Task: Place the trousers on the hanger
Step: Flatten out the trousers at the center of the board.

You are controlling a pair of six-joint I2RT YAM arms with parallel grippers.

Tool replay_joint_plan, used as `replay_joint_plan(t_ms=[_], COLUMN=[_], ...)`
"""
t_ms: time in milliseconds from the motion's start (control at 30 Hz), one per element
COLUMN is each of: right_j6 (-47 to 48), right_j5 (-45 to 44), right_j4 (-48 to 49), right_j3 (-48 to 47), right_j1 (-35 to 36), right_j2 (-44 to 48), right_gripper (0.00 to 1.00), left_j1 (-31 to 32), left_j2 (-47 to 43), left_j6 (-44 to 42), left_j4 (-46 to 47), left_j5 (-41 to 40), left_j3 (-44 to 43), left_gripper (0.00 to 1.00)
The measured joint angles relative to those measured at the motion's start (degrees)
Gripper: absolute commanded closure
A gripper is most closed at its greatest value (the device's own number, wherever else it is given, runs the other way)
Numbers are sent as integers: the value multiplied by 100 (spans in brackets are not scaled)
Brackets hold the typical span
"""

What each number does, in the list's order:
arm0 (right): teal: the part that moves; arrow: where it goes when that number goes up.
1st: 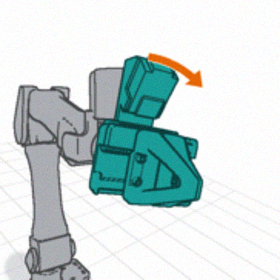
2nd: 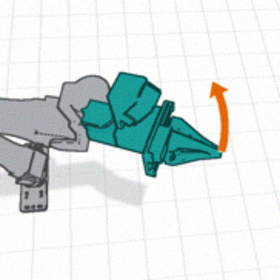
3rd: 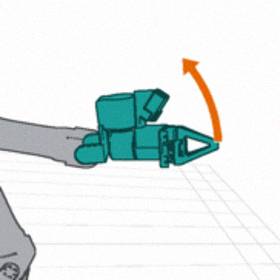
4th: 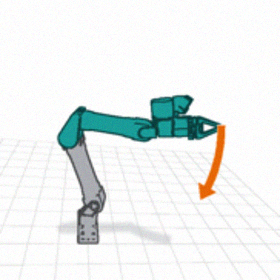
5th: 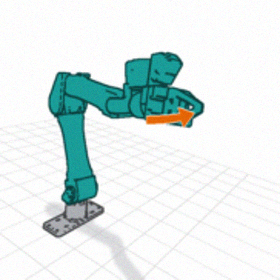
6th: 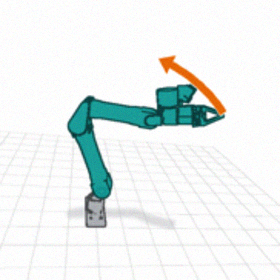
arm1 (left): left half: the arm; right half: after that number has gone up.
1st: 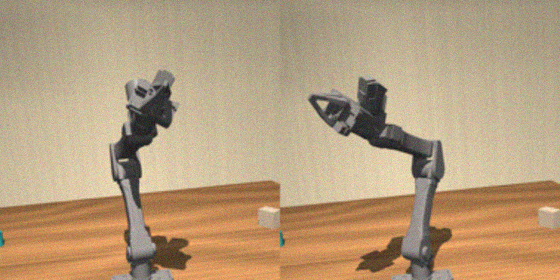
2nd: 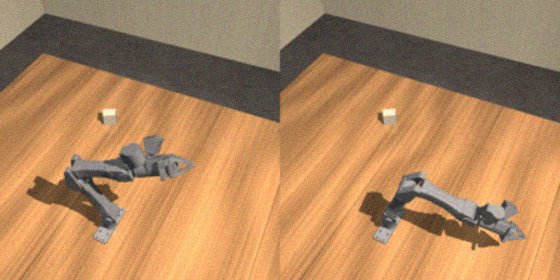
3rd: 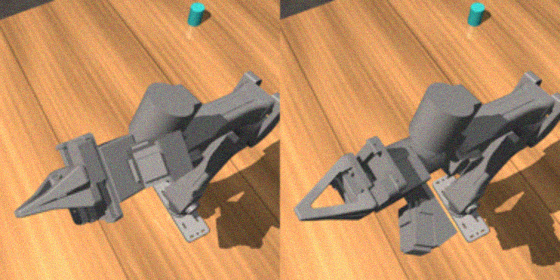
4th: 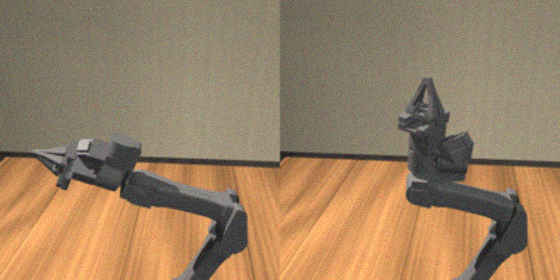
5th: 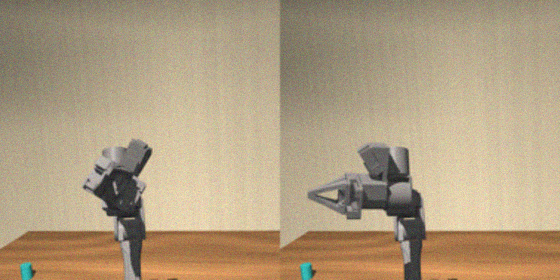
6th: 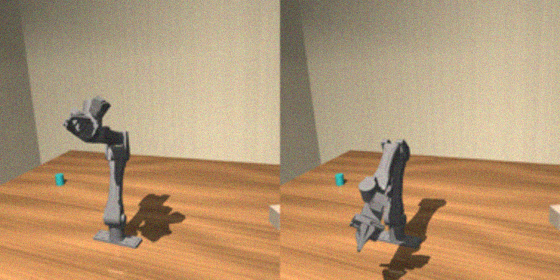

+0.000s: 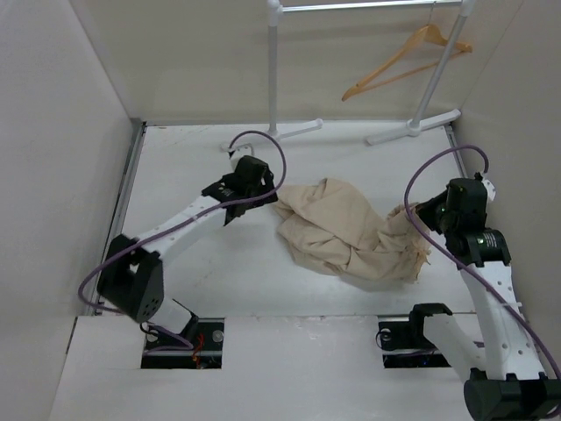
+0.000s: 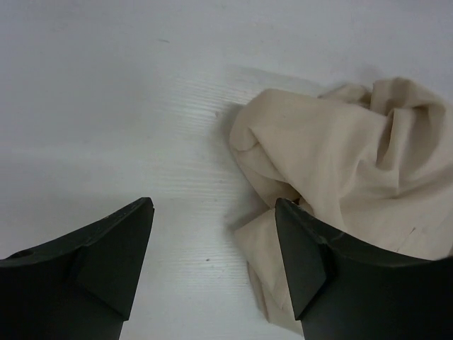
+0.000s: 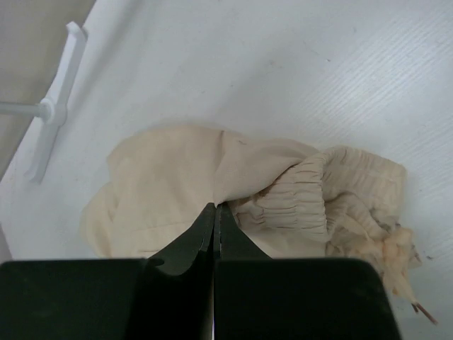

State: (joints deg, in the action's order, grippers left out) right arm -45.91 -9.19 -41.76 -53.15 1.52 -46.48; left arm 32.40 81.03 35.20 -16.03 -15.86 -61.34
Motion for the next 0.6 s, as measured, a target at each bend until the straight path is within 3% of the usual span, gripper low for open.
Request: replay_joint_plan(t_ms=[200, 233, 300, 333, 400, 500, 600], right_j6=[57, 66, 70, 68, 70, 92, 168], right_j5=[83, 87, 127, 131, 153, 170, 175], right_j4=[140, 186, 254, 256, 256, 225, 48], right_j3=[22, 55, 216, 238, 339, 315, 9], right_j1=[269, 367, 656, 680, 804, 841, 922], right_j2=[402, 457, 564, 566, 616, 656, 713], right_gripper=[100, 100, 100, 100, 100, 100, 100], left_j1=[212, 201, 162, 153, 120, 70, -173], left_j2=[1878, 2065, 2656, 2894, 3115, 3064, 2006], left_j6=[-7, 7, 98, 131, 304, 557, 752], left_j4=[595, 645, 754, 789, 857, 767, 584], left_j5=[256, 275, 407, 452, 498, 505, 387], left_j3=[-750, -870, -1342, -1547, -1718, -1707, -1161], left_gripper=[34, 40, 81, 90, 97, 100, 100])
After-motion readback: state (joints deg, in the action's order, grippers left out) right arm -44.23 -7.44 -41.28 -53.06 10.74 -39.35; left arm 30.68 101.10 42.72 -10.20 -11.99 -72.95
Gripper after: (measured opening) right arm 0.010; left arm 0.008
